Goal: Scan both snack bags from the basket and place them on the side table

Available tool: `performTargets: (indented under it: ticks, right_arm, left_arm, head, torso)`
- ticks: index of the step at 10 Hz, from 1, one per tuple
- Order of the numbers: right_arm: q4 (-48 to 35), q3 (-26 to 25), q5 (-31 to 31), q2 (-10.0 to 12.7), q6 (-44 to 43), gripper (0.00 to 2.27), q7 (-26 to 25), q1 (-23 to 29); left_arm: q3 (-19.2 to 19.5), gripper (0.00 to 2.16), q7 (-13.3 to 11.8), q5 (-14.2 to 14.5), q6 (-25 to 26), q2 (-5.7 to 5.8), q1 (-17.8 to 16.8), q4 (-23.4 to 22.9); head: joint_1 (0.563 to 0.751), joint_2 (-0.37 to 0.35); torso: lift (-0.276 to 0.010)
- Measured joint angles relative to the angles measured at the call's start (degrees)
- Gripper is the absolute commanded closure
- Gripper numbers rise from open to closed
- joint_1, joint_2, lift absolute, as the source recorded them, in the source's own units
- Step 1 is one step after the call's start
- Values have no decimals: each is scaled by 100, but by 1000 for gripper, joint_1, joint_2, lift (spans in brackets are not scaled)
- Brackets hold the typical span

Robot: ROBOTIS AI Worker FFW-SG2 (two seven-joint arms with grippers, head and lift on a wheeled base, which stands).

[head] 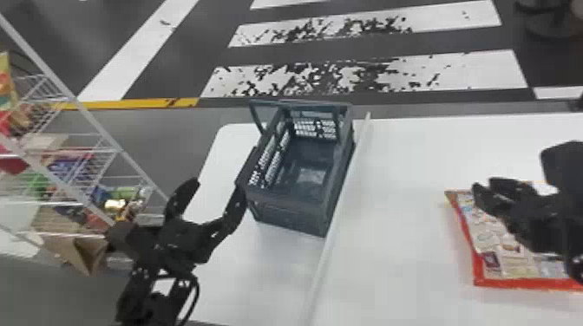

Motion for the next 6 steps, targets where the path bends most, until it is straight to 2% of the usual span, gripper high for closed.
performTargets:
  ticks: [2, 4, 6]
  right_arm:
    - [-277, -775, 222, -20, 793, 56, -205, 47]
    - [-271, -1387, 388, -37, 962, 60, -196, 200]
    - [-76, -1769, 385, -145, 985, 70, -178, 341]
  left_arm:
    - [3, 87, 1, 7, 3, 25, -23, 24]
    - [-32, 87, 0, 7, 16, 22, -68, 44]
    - [-39, 87, 0, 7, 18, 41, -74, 75]
  head:
    - [695, 66]
    - [695, -12]
    - [695, -88]
  torso:
    - [-75]
    - [-75]
    - [-75]
